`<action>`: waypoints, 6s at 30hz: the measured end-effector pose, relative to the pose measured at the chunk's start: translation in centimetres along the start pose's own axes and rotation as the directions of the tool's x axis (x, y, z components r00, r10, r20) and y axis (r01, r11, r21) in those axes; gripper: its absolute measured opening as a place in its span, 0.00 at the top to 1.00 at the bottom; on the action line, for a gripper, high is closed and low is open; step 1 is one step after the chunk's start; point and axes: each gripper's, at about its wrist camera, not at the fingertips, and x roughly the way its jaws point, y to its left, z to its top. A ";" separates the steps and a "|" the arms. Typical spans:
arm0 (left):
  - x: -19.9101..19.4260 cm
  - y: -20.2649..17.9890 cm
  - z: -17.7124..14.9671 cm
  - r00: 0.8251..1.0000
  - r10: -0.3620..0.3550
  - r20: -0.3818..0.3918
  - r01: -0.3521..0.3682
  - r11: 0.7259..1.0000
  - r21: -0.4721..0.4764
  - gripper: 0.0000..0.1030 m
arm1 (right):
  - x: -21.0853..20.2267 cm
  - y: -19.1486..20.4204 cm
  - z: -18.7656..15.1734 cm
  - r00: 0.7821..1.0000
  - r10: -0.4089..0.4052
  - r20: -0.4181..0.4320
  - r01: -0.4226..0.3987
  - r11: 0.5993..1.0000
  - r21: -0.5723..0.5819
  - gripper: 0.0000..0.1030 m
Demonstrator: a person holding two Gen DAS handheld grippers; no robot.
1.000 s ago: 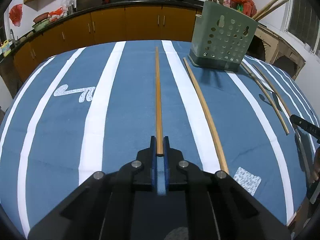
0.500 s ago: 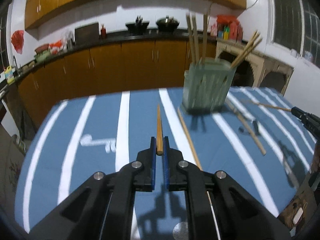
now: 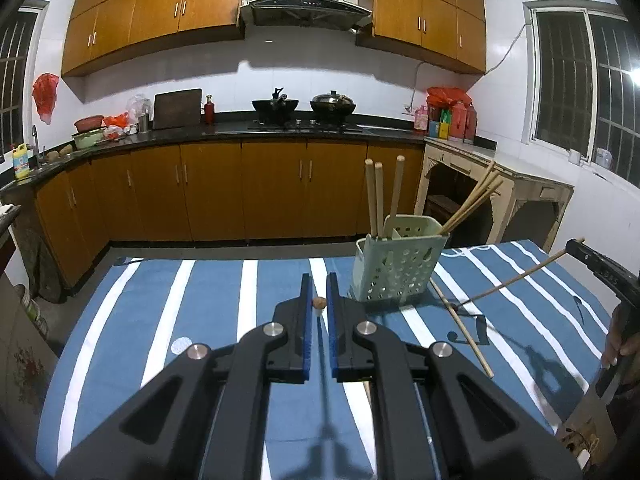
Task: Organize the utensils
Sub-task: 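Carry the left gripper's chopstick over the green holder and lower it while the right gripper does likewise, then open the left gripper to release its chopstick into the holder while the right gripper releases its own, then return the right gripper and grasp a chopstick while the left gripper grasps another chopstick, then lift the left gripper's chopstick upright while the right gripper lifts its chopstick upright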
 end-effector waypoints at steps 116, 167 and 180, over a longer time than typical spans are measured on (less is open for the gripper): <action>1.9 -3.1 2.7 0.995 0.089 -0.041 -0.090 0.996 -0.024 0.28 | 3.3 0.9 -0.5 0.977 -0.033 -0.210 0.035 0.999 0.002 0.61; 15.3 -2.5 -12.0 0.905 0.046 -0.423 -0.034 0.999 0.036 0.78 | 12.9 -2.1 -11.4 0.876 -0.124 -0.466 0.148 0.989 0.016 0.92; 15.2 -2.6 -12.2 0.908 0.067 -0.414 -0.052 0.998 0.047 0.77 | 12.9 -2.2 -11.4 0.876 -0.122 -0.467 0.148 0.989 0.019 0.92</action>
